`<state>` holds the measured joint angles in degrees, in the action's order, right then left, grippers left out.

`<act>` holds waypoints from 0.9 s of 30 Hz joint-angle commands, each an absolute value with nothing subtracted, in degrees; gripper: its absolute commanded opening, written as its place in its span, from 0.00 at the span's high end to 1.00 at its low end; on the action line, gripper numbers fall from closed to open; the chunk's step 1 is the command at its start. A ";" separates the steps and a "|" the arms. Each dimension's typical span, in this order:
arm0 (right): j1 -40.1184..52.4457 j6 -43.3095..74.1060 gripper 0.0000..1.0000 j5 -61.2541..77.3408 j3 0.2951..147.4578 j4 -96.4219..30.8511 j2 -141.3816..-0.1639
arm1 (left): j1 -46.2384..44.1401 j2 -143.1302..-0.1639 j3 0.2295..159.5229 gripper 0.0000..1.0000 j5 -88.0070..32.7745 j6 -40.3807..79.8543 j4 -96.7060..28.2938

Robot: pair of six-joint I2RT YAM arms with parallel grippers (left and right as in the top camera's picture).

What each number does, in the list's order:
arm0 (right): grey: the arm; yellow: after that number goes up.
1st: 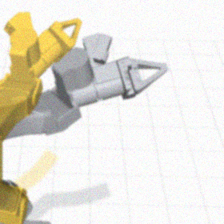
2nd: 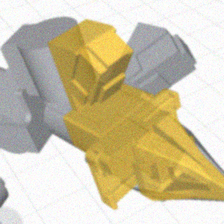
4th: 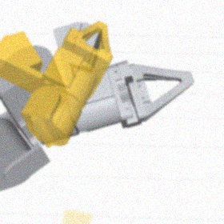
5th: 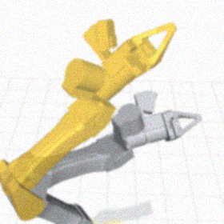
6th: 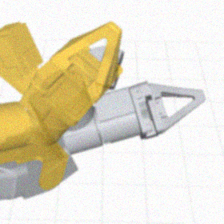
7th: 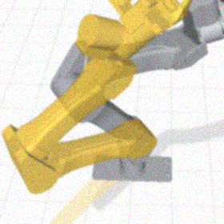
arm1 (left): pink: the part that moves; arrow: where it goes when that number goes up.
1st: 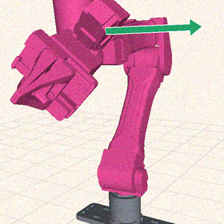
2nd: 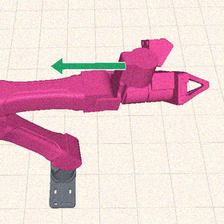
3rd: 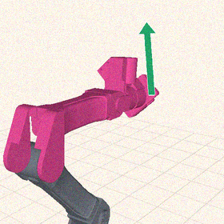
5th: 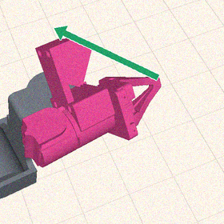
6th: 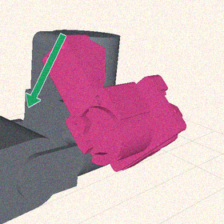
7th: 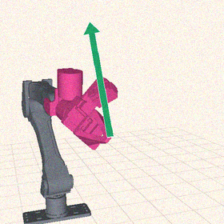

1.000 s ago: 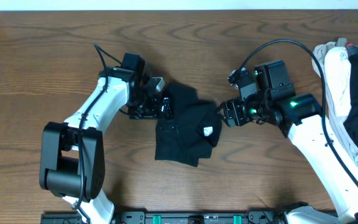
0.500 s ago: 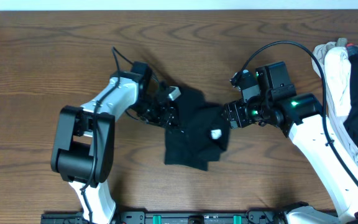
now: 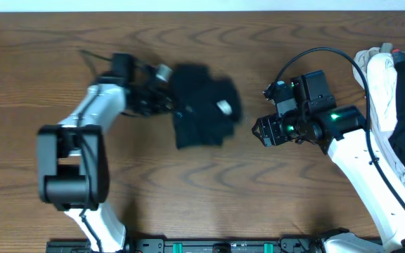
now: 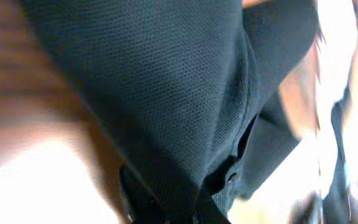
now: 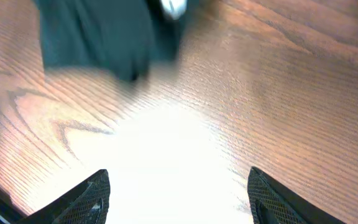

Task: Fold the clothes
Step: 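Carry the folded bundle with left gripper to the table's upper left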

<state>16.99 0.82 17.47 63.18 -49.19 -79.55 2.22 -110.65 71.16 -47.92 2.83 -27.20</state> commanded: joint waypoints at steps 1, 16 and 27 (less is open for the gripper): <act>16.45 0.80 0.31 16.91 63.31 -49.76 -79.40 | 10.96 -109.25 72.23 0.94 -35.14 21.47 -25.91; 16.45 0.82 0.33 16.91 63.31 -49.54 -79.40 | 30.92 -109.47 69.91 0.94 -18.74 26.83 -36.69; 16.45 0.80 0.33 16.91 63.31 -49.56 -79.40 | 33.08 -107.55 68.36 0.53 -22.35 23.64 -40.88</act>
<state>16.99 0.82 17.02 63.18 -49.63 -79.55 33.12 -109.60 69.32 -21.71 24.88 -39.75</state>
